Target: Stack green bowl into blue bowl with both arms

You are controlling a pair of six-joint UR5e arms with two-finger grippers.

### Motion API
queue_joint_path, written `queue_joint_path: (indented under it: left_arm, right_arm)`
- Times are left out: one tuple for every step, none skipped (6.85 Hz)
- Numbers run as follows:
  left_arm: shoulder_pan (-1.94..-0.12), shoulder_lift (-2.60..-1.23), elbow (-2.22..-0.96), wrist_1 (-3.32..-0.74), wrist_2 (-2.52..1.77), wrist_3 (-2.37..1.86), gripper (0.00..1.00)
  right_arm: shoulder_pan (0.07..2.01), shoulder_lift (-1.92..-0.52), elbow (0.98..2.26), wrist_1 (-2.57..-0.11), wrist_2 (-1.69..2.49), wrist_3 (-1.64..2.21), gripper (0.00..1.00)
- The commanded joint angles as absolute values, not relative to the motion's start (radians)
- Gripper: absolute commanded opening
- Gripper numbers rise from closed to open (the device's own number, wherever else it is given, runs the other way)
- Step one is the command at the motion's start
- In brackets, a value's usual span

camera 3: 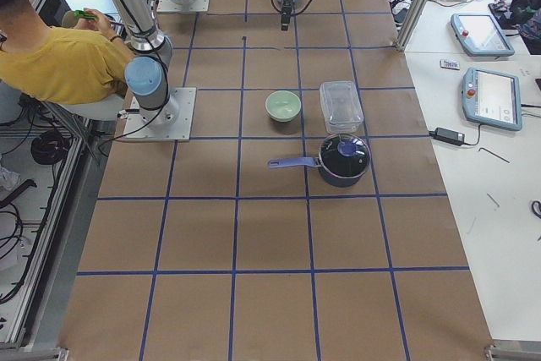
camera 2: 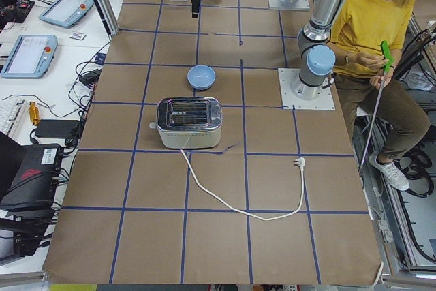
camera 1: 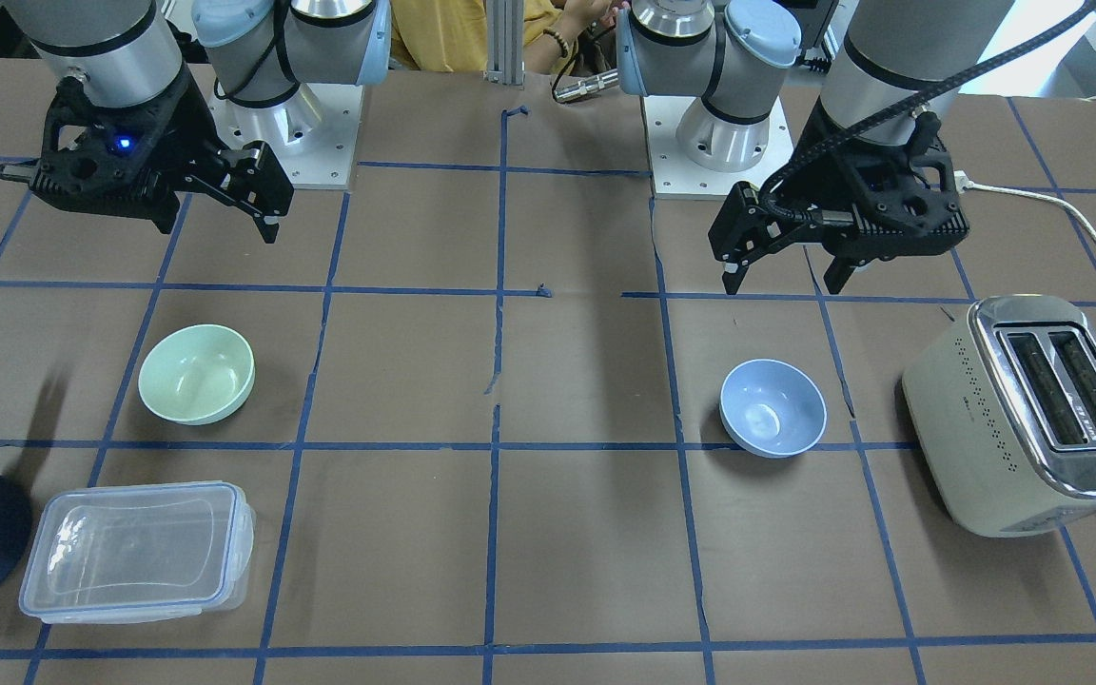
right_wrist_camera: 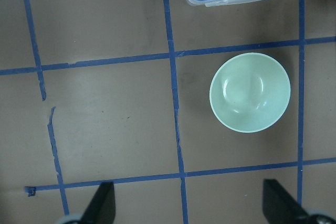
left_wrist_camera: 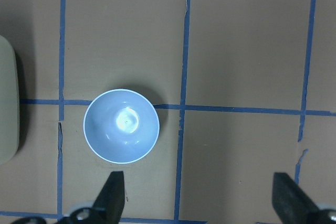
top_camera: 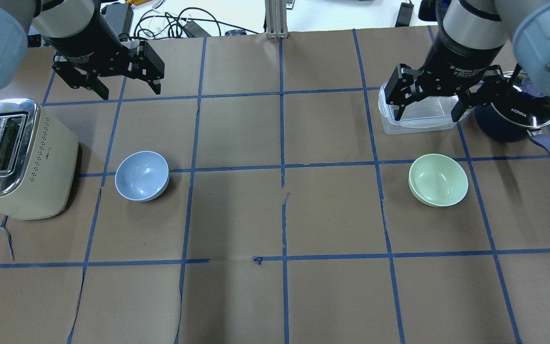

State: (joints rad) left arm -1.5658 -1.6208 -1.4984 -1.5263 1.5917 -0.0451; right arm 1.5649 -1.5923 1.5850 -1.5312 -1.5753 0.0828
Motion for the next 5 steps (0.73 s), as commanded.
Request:
queue_joint_path:
  left_arm:
    - [-1.575,-1.624,-1.493,-1.526,1.594,-0.045,1.0]
    - [-1.575,-1.624,-1.494,-1.526,1.594,-0.044,1.0]
    - [-1.575,-1.623,-1.494,-1.526,1.594,-0.044,1.0]
    - [-1.575,-1.621,-1.499,-1.526,1.595,-0.044,1.0]
    - [-1.575,-1.623,-1.5,-1.526,1.594,-0.044,1.0]
  right_arm:
    - [1.565,-1.592,1.585,-1.531,-1.58,0.083,1.0]
    - [1.566,-1.592,1.585,-1.534,-1.58,0.083,1.0]
    - [1.563,-1.591,1.586,-1.539,-1.578,0.081,1.0]
    - [1.563,-1.591,1.586,-1.543,-1.577,0.081,1.0]
    - [1.563,-1.591,1.586,-1.545,-1.568,0.081,1.0]
